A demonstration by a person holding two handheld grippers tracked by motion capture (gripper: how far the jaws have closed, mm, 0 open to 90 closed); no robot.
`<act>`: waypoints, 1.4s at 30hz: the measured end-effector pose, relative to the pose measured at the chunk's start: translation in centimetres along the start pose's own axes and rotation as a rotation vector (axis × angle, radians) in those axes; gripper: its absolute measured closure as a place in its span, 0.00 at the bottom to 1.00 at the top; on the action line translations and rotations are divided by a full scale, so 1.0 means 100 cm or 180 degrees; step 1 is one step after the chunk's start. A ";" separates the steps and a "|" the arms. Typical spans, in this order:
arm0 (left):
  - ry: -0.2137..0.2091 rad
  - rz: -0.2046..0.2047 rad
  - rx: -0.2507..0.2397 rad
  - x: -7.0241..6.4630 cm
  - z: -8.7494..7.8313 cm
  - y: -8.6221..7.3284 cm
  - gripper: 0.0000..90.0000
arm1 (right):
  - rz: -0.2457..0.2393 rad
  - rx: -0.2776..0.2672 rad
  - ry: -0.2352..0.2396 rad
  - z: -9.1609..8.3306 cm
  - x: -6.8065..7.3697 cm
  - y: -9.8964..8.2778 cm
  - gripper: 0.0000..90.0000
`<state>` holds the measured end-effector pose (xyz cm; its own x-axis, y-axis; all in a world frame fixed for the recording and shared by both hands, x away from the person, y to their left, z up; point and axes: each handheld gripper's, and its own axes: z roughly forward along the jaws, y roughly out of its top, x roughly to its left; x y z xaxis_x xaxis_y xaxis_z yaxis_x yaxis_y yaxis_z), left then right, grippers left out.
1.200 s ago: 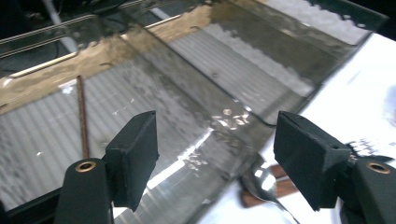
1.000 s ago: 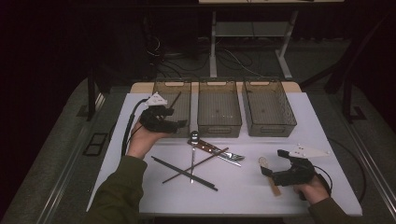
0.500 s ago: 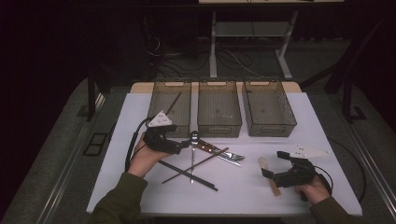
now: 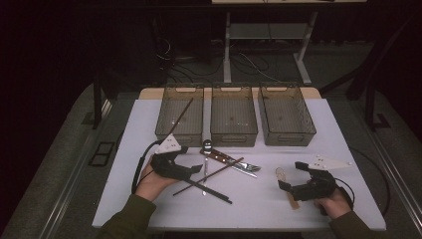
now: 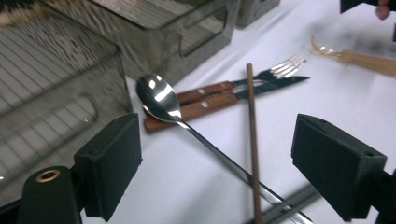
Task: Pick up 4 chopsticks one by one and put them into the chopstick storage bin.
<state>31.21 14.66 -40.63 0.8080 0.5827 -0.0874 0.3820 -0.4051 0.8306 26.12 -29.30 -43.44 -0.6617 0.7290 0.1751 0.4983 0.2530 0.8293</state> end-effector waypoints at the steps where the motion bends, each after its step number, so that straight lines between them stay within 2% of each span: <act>1: 0.0002 0.0010 0.0005 -0.001 0.000 -0.002 0.18 | -0.0004 -0.0001 0.0001 0.000 0.000 0.000 0.01; 7: -0.0068 0.0005 0.0022 -0.014 0.002 -0.017 0.23 | -0.0015 0.0008 -0.0013 0.000 0.000 0.000 0.01; 11: -0.0100 0.0040 0.0050 -0.019 0.004 -0.019 0.28 | -0.0013 0.0025 -0.0018 0.001 0.001 -0.001 0.01; 16: -0.0160 0.0051 0.0061 -0.018 0.006 -0.020 0.44 | -0.0018 0.0036 -0.0017 0.002 0.001 -0.001 0.01; 17: -0.0181 0.0039 0.0102 -0.018 0.007 -0.021 0.46 | -0.0023 0.0040 -0.0016 0.002 0.001 -0.001 0.01; 19: -0.0209 0.0013 0.0085 -0.017 0.009 -0.022 0.54 | -0.0027 0.0045 -0.0021 0.003 0.001 -0.001 0.01; 22: -0.0204 0.0022 0.0117 -0.016 0.011 -0.023 0.62 | -0.0024 0.0051 -0.0016 0.003 0.001 -0.001 0.01; 24: -0.0220 0.0020 0.0215 -0.015 0.016 -0.024 0.66 | -0.0026 0.0051 -0.0015 0.003 0.001 -0.001 0.01; 28: -0.0222 0.0012 0.0301 -0.017 0.020 -0.025 0.72 | -0.0016 0.0057 -0.0009 0.003 0.001 -0.001 0.01; 31: -0.0243 -0.0012 0.0302 -0.017 0.021 -0.025 0.78 | -0.0025 0.0058 -0.0007 0.003 0.001 -0.001 0.01; 37: -0.0303 0.0022 0.0389 -0.016 0.023 -0.026 0.86 | -0.0033 0.0069 0.0001 0.003 0.001 -0.001 0.01; 42: -0.0315 0.0041 0.0437 -0.016 0.026 -0.027 0.88 | -0.0034 0.0068 -0.0004 0.004 0.001 -0.001 0.01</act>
<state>30.03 12.98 -44.15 0.8510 0.5072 -0.1365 0.4234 -0.5086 0.7497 26.18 -29.01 -43.74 -0.6663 0.7271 0.1657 0.5031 0.2742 0.8196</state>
